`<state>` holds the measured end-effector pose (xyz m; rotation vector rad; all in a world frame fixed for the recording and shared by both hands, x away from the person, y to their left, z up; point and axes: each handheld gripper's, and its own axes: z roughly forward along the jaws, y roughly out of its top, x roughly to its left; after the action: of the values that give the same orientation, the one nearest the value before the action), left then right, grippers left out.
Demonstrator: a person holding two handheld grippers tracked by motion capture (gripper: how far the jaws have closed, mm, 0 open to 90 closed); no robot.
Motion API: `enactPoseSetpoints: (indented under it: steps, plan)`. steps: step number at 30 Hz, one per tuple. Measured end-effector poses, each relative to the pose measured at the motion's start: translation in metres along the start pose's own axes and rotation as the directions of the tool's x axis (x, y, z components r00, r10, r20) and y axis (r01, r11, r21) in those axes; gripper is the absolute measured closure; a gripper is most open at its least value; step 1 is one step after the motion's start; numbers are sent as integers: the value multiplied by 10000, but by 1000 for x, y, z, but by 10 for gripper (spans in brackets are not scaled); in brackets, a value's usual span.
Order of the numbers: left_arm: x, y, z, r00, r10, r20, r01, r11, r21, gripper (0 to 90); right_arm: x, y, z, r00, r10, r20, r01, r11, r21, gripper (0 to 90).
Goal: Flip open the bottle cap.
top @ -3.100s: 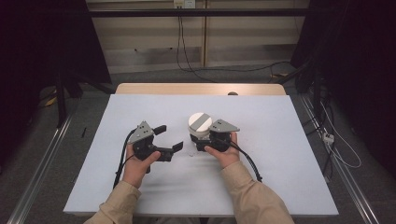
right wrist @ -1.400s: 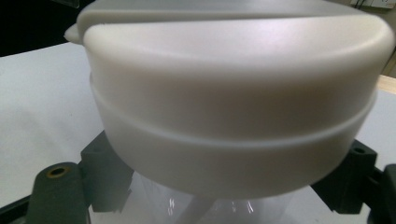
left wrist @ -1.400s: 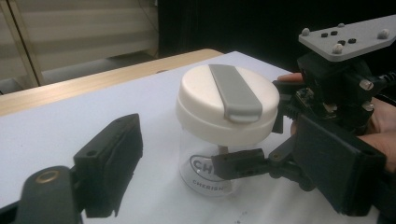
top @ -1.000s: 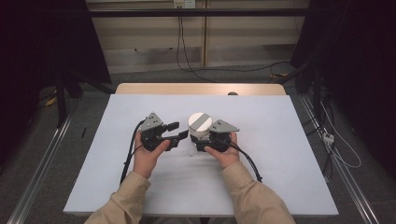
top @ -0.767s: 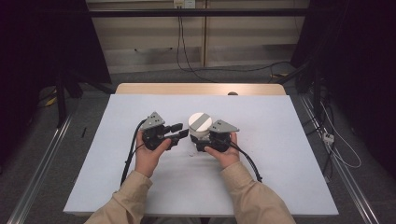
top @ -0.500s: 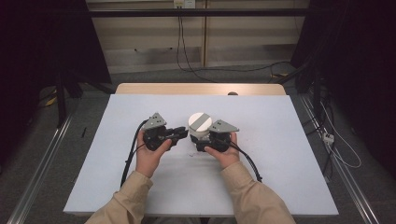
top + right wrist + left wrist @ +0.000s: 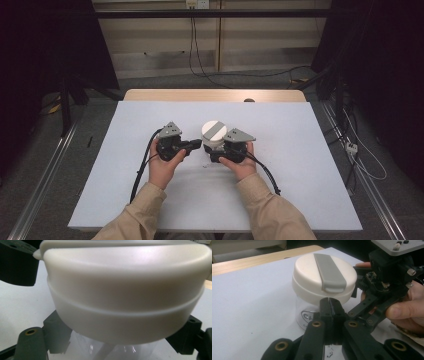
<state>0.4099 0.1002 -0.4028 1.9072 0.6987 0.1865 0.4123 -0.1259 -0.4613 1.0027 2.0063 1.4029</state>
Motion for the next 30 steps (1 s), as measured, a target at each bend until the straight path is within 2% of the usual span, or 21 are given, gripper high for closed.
enactPoseSetpoints:
  steps: [30]
  plan:
    - [-3, 8, 8, 9997, 24, -234, -18, 9997, 243, 900, 0, 0, 1, 10000, 19, 2, -19, 10000, 65, 186]
